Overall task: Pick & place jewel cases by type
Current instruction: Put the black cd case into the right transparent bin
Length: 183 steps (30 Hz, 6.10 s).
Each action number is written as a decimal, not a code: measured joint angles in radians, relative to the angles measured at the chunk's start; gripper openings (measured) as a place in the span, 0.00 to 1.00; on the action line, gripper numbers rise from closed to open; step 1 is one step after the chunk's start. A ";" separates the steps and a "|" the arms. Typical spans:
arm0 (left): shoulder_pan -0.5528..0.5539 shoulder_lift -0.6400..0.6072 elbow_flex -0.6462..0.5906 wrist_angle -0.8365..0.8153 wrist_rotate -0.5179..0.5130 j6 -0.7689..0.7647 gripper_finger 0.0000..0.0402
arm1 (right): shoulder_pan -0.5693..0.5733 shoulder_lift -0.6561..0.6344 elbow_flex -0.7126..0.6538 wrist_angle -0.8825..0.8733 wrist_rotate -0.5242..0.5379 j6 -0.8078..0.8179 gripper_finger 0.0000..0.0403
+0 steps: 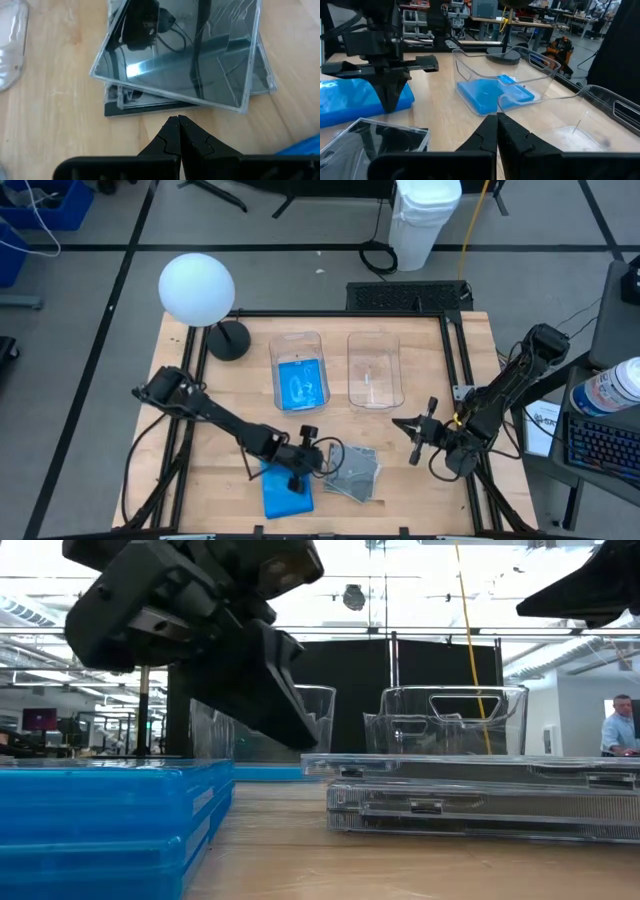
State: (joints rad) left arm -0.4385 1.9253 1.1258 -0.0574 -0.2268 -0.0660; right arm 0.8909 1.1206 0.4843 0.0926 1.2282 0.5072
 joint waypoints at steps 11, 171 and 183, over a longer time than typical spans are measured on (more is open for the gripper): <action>0.012 0.036 0.042 -0.009 0.040 0.001 0.00 | 0.000 0.000 0.000 0.008 -0.020 0.003 0.00; 0.086 0.153 0.207 -0.060 0.076 0.069 0.00 | -0.001 0.000 0.000 0.017 -0.024 -0.039 0.00; 0.099 0.153 0.207 -0.020 0.117 0.084 0.00 | -0.001 0.000 0.000 0.017 -0.024 -0.041 0.00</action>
State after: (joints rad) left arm -0.3399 2.0781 1.3327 -0.0775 -0.1096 0.0180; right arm 0.8898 1.1206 0.4839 0.1093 1.2037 0.4664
